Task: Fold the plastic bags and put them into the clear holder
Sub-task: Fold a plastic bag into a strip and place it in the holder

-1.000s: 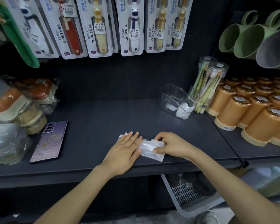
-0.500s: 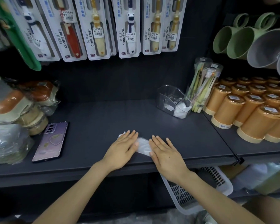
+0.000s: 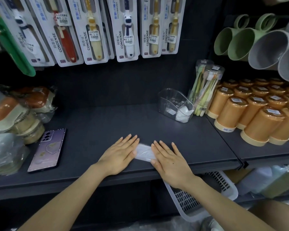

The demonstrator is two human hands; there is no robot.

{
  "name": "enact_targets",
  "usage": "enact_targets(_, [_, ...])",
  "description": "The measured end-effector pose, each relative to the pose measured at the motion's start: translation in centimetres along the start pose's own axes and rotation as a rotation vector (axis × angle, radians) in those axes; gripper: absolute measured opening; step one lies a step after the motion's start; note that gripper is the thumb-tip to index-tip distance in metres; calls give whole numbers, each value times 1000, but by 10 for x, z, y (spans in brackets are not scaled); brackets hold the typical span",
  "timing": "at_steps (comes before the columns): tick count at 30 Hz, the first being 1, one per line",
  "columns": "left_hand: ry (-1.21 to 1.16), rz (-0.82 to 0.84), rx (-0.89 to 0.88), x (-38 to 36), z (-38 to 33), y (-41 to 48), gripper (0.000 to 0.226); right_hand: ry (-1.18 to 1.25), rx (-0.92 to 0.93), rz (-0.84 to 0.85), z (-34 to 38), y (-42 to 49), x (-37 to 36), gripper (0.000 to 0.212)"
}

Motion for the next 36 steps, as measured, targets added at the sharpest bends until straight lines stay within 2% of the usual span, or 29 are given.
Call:
enact_targets(5, [37, -9, 14, 0, -3, 0, 67, 3, -92, 55, -19, -17, 10, 109])
enact_targets(7, [59, 0, 23, 0, -4, 0, 64, 61, -139, 75, -19, -16, 18, 102])
enact_targets(10, [55, 6, 26, 1, -6, -1, 60, 103, -155, 8, 6, 5, 26, 93])
enact_targets(14, [47, 12, 38, 2, -6, -2, 51, 28, -92, 51, 33, 19, 2, 107])
enact_targets(17, [56, 6, 43, 3, -6, -1, 51, 44, -103, 42, 16, 7, 2, 102])
enact_targets(20, [68, 7, 38, 2, -6, -1, 52, 56, -130, 47, -2, -13, 6, 110])
enact_targets(22, [68, 9, 39, 2, -5, -1, 52, 128, -205, -20, -9, -19, 8, 112])
enact_targets(24, [67, 0, 36, 1, -5, -1, 52, 195, -357, -267, -7, -19, 13, 94])
enact_targets(26, [65, -9, 33, 0, -4, -1, 53, 77, -463, -543, 0, -15, 15, 59])
enact_targets(27, [66, -9, 37, 0, -4, -1, 53, 15, -502, -580, 5, -13, 15, 45])
enact_targets(29, [62, -9, 41, 0, -4, -2, 53, 47, -598, -480, 16, -8, 15, 29])
enact_targets(31, [61, -16, 47, -1, -4, -2, 53, 134, -706, -361, 21, -3, 15, 24])
enact_targets(33, [45, -18, 61, -1, -2, -2, 57, 147, -760, -346, 22, 2, 15, 22])
enact_targets(34, [20, -15, 70, 0, -2, -2, 66, 164, -776, -355, 23, 3, 15, 20])
enact_targets(36, [-75, -47, 76, 0, -1, -5, 99, 254, -769, -436, 25, 4, 16, 16])
Point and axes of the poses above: each hand's wrist, its own y-axis towards the middle knuckle, its own x-axis out of the back of the hand, z = x × y, the point moved 2 cm from there along y, towards the middle knuckle, and after that the axes turned 1 degree about x, right-handed, at the moved point
